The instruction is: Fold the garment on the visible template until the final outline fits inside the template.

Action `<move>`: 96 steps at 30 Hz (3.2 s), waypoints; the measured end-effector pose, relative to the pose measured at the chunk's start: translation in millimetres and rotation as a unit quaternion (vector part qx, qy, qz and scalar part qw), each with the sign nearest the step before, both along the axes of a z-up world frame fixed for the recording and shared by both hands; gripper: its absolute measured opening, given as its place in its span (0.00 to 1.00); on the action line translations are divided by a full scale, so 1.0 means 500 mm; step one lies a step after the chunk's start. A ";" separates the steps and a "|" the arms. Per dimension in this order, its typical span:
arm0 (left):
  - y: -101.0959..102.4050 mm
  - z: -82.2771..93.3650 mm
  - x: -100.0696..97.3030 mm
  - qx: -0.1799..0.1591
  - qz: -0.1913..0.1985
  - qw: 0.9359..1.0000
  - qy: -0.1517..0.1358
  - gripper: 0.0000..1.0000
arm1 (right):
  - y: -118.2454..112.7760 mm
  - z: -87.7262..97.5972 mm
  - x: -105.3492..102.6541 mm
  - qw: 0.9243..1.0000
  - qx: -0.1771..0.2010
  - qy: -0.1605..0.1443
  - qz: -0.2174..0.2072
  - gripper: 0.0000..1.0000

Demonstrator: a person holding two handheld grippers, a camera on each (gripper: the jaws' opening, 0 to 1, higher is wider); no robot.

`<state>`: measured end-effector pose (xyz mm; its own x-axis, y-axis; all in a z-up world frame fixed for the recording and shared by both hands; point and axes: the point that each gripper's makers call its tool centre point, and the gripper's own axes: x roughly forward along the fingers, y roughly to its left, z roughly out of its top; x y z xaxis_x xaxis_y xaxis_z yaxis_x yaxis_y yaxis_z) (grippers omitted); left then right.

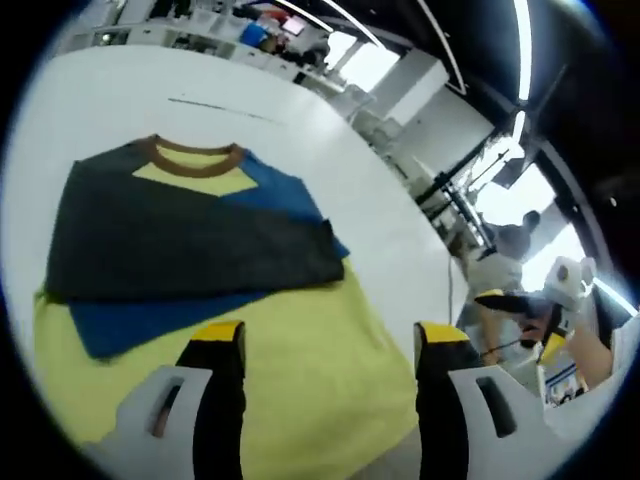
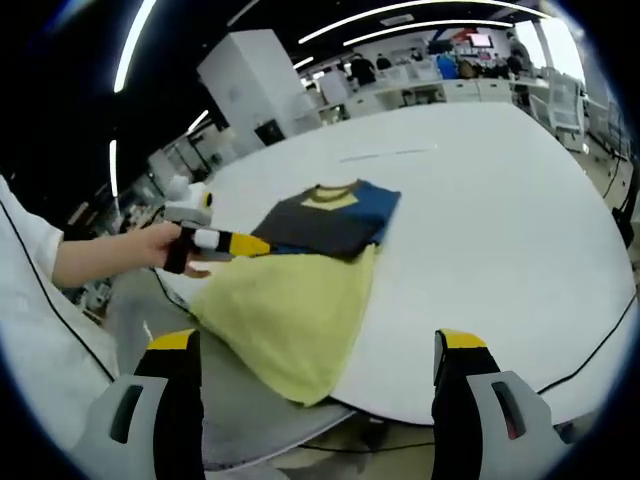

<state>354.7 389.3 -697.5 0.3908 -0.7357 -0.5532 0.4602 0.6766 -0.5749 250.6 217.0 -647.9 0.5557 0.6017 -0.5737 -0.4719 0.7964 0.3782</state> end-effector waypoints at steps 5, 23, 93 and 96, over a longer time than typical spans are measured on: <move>0.038 0.014 -0.019 -0.002 0.003 1.000 -0.004 0.71 | 0.013 0.002 -0.002 1.000 0.000 0.001 0.004 0.96; 0.189 0.058 -0.078 -0.007 0.055 0.998 -0.007 0.85 | 0.053 0.000 -0.002 1.000 -0.005 0.006 0.017 0.96; 0.445 0.157 -0.262 0.038 0.073 0.996 -0.045 0.99 | 0.032 0.008 -0.049 0.999 -0.017 0.018 0.021 0.96; 0.443 0.155 -0.261 0.039 0.071 0.996 -0.044 0.99 | 0.030 0.007 -0.052 0.999 -0.016 0.020 0.019 0.95</move>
